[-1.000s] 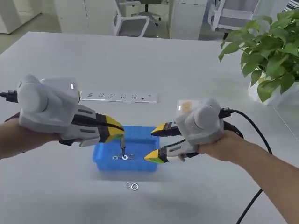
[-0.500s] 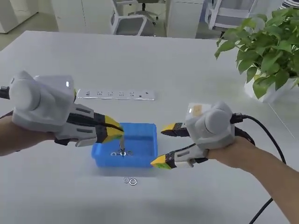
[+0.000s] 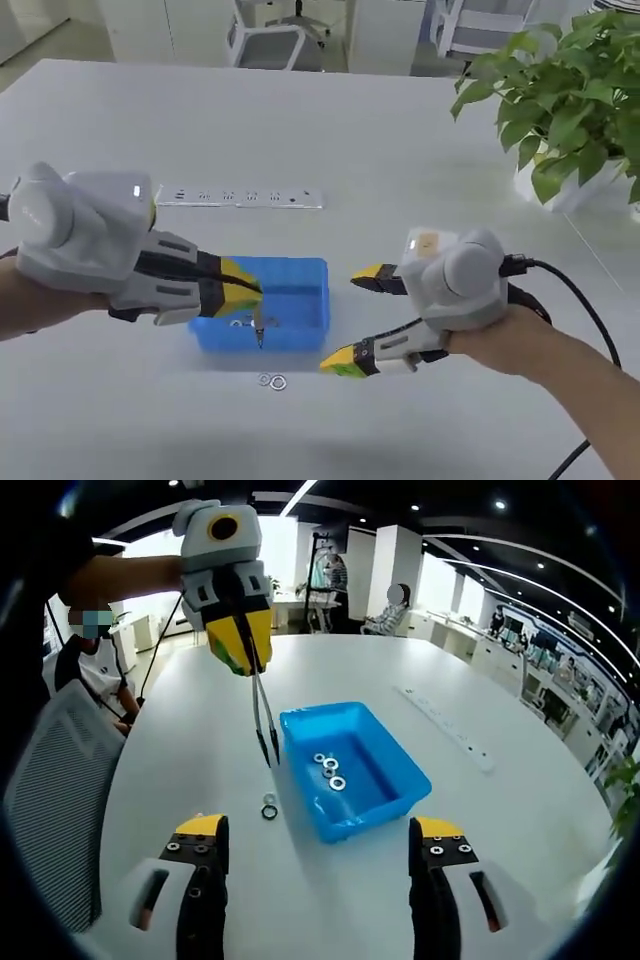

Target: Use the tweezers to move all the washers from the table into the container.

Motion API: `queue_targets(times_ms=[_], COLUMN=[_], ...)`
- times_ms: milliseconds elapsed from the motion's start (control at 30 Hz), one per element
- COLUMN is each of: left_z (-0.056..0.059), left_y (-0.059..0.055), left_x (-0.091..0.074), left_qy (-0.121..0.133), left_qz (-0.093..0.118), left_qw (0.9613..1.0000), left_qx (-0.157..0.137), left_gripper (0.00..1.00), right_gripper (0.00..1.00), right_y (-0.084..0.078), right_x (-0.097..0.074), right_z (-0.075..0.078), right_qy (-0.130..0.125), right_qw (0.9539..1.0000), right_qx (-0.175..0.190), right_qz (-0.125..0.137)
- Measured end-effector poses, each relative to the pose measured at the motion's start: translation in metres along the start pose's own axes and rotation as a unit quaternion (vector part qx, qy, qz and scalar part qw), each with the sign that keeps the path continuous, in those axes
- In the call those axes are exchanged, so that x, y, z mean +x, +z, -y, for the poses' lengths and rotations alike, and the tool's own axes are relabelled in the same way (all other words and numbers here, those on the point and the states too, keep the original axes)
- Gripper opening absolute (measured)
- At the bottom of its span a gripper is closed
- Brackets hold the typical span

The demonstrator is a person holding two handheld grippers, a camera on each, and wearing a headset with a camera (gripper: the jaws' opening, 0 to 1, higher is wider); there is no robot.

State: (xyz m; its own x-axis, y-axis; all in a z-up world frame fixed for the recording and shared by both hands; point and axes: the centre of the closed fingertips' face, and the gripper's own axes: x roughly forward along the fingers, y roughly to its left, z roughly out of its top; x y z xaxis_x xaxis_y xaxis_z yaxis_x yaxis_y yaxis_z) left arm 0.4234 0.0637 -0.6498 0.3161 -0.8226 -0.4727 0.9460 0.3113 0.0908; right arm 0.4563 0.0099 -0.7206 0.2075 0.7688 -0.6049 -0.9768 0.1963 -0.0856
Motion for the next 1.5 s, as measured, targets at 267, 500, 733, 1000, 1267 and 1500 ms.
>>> queue_targets(times_ms=[267,500,733,1000,1267,1500], left_z=[0.007,0.010,0.011,0.012,0.014,0.014], left_y=[-0.006,-0.012,-0.021,-0.026,-0.031,-0.034], left_x=[0.005,0.011,0.014,0.015,0.015,0.018], left_qy=[-0.015,-0.026,-0.035,-0.043,-0.049,-0.051], left_qz=[0.000,0.000,-0.002,-0.001,-0.001,0.003], left_qw=[0.9999,0.9996,0.9993,0.9990,0.9988,0.9986], left_qx=[0.006,0.008,0.010,0.010,0.010,0.008], left_gripper=[0.06,0.05,0.05,0.05,0.05,0.05], right_gripper=[0.81,0.87,0.91,0.91,0.91,0.91], right_y=[-0.006,-0.010,-0.012,-0.016,-0.018,-0.020], right_x=[0.000,0.000,0.001,0.007,0.011,0.012], right_z=[-0.008,-0.013,-0.014,-0.018,-0.024,-0.025], right_qy=[0.000,0.001,-0.002,0.007,0.015,0.019], right_qw=[0.9999,0.9998,0.9996,0.9995,0.9995,0.9994], right_qx=[0.010,0.021,0.026,0.029,0.027,0.026], right_qz=[0.000,0.004,0.006,0.000,-0.004,-0.008])
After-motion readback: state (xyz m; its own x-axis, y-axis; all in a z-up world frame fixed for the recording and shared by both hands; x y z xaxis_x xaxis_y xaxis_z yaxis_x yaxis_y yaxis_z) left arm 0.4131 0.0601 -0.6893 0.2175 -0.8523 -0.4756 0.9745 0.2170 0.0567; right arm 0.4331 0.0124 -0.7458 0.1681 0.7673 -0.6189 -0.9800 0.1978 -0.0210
